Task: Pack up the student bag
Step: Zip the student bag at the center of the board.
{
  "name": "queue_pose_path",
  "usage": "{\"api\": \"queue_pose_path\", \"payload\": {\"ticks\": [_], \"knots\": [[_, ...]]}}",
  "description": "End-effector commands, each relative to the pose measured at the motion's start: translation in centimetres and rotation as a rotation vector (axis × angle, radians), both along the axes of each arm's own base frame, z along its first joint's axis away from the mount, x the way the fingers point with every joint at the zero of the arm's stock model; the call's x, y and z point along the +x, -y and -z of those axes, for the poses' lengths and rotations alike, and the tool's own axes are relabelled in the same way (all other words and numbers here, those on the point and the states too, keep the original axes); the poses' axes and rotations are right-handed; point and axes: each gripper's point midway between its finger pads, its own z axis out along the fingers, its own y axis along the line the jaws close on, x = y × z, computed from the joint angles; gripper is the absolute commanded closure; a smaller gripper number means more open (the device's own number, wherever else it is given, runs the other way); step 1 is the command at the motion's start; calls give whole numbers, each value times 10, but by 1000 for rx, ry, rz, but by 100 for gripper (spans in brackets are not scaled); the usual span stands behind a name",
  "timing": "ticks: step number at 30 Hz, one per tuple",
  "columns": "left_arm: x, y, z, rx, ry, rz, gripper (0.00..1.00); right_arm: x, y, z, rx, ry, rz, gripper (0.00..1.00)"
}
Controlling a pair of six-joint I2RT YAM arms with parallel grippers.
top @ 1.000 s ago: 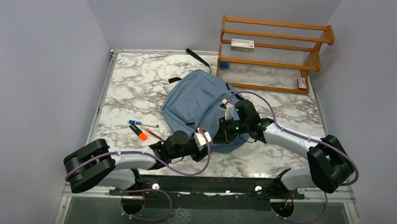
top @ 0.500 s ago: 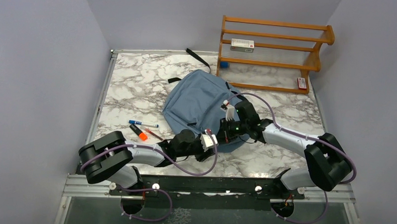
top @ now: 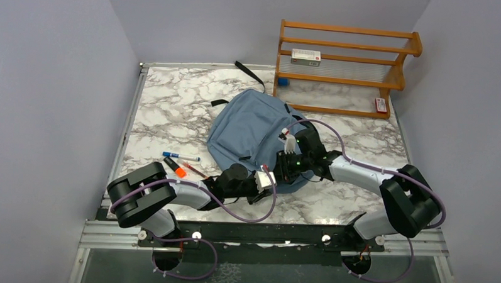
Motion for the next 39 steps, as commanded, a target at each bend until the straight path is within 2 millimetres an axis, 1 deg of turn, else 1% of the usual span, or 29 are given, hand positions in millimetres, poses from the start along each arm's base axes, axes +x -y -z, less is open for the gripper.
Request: {"api": "queue_pose_path", "payload": {"ticks": [1,6,11,14,16,23,27,29,32,35,39], "knots": [[-16,5,2,-11,-45,70,71,6,4,5,-38,11,19,75],[-17,6,3,-11,-51,73,71,7,6,7,-54,11,23,74],[-17,5,3,-10,-50,75,71,7,7,11,-67,3,28,69],[-17,6,2,-13,-49,75,71,9,6,12,-70,6,33,69],[-17,6,1,-15,-50,74,71,11,6,12,-70,9,37,73],[-17,6,2,-14,-48,78,72,16,4,10,-62,23,52,98],[-20,6,1,-18,-52,93,71,18,7,6,-72,50,70,99],[-21,6,-2,-24,-49,94,69,21,10,1,-73,74,82,100],[-22,4,-13,-54,-25,104,59,25,11,-11,-61,119,104,99],[-18,0,-31,-91,35,81,52,29,9,-28,-29,166,109,99],[-10,-7,-57,-145,105,34,44,29,6,-43,12,208,87,99]]}}
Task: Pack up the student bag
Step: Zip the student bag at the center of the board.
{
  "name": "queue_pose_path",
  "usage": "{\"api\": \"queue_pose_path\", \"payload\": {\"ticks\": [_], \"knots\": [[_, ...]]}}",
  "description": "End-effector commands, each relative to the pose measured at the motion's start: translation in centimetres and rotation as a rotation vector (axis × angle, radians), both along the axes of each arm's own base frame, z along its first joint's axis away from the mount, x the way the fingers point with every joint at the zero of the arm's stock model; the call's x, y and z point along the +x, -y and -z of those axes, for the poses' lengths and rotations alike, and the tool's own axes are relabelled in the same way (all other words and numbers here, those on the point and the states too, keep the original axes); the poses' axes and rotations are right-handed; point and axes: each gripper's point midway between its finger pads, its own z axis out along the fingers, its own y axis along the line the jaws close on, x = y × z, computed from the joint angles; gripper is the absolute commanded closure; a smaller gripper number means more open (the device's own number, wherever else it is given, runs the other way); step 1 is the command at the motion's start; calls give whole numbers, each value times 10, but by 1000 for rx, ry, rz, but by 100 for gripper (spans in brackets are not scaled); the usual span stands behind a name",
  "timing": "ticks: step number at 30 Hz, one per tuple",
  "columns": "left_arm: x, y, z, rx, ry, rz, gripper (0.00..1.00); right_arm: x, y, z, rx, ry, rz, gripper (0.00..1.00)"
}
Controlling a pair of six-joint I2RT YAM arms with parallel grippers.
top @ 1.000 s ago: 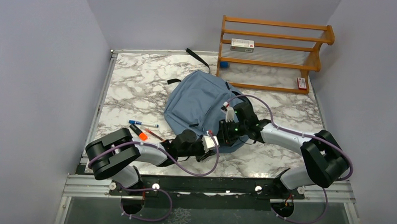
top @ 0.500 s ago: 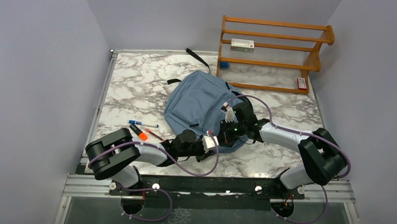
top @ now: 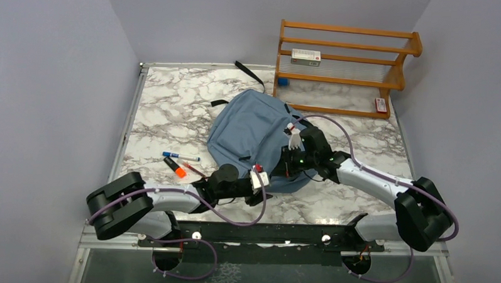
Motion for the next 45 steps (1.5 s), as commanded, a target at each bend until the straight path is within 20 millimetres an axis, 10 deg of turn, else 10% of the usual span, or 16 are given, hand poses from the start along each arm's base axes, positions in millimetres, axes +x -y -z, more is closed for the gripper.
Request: {"api": "queue_pose_path", "payload": {"ticks": [1,11,25,35,45], "knots": [[1,-7,-31,-72,73,-22,41,11,-4,-25,44,95,-4,99],[28,-37,-62,-28,186,-160,27,-1,2,-44,77,138,-21,99],[60,-44,-60,106,233,-4,36,-28,30,-56,47,101,50,100],[26,-6,-51,97,68,376,43,-28,38,-53,32,79,114,99],[26,-9,-29,179,48,399,55,-22,43,-53,5,77,167,100]]}}
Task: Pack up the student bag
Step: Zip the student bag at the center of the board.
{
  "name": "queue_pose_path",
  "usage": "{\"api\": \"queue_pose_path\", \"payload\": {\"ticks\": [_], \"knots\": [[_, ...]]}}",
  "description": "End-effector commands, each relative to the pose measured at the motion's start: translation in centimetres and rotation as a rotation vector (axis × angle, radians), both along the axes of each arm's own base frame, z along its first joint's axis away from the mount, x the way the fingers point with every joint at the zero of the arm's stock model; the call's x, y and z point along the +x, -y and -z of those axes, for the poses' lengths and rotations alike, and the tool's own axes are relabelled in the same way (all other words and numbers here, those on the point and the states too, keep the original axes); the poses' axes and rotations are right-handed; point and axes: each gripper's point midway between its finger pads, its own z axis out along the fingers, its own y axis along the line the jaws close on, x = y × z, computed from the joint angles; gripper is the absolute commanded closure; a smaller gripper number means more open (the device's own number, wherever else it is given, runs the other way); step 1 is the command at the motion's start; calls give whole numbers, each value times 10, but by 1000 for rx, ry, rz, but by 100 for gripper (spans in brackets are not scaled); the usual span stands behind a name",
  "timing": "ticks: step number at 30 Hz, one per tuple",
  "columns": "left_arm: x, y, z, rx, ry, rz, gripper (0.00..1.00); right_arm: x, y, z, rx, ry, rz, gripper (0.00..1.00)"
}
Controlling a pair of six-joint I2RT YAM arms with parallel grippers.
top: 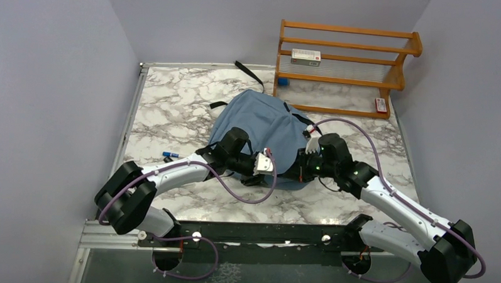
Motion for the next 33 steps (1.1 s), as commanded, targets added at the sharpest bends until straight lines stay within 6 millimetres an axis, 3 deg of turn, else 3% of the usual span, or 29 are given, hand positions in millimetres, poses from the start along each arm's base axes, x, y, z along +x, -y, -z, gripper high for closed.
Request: {"api": "queue_pose_path", "payload": {"ticks": [1,4,9,22,33], "knots": [[-6,0,3,27,2,61,58,4,9,0,-25,-3,60,99],[-4,-4,16,92,5,32,68,6,12,2,-46,-8,79,99],[-4,-15,36,211,-12,27,100,11,31,-3,-134,-11,167,99],[-3,-36,42,263,25,-55,100,30,76,3,-331,-28,434,99],[-5,-58,39,292,62,-136,100,69,84,-4,-429,78,493,99]]}}
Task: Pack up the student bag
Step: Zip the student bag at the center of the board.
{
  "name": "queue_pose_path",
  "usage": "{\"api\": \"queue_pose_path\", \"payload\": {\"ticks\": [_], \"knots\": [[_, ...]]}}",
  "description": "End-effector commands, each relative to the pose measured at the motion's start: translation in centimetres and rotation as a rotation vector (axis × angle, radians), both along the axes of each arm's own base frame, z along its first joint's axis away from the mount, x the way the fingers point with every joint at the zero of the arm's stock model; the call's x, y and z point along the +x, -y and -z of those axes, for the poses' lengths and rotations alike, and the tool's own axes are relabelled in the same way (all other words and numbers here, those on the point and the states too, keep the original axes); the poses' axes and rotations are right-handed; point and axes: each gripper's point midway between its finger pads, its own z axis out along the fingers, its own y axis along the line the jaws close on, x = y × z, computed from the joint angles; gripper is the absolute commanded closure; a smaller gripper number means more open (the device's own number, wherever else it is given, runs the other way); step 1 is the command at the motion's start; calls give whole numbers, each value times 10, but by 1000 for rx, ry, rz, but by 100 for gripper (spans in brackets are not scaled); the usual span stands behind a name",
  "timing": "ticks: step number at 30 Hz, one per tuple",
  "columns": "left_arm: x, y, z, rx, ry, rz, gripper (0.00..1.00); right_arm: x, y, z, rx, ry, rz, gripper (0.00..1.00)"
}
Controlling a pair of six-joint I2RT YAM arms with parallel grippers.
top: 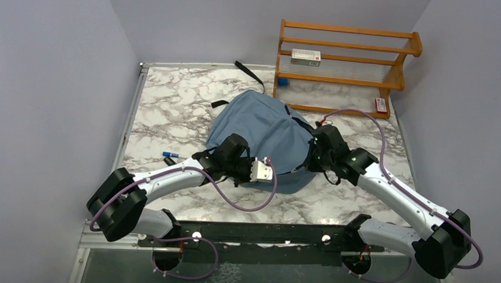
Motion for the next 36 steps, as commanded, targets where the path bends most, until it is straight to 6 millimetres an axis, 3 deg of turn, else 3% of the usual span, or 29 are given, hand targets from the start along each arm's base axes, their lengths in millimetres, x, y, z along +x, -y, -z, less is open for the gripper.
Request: {"api": "queue_pose_path", "payload": {"ticks": [1,12,20,22,25,27,29,34,36], "knots": [[-10,-28,13,92,-22,-61,100,32,12,-16,-88,100,52,99],[-6,-47,1,95,62,-125,100,81,34,-21,-191,145,90,100],[2,-64,-7,104,154,-189,100,97,58,-24,-255,167,132,99],[3,-61,-13,78,159,-193,99,98,47,-30,-205,200,77,100],[-6,-45,-27,-18,128,-147,69,93,10,-43,-56,265,-114,100],[-15,-27,-42,-119,87,-91,55,81,-16,-50,47,282,-265,100],[-20,-10,-60,-219,51,-60,44,71,-31,-54,115,275,-344,100],[-2,26,-105,-451,14,-118,37,50,-48,-66,226,291,-451,100],[4,37,-114,-503,1,-139,34,44,-50,-68,248,284,-461,100]]}}
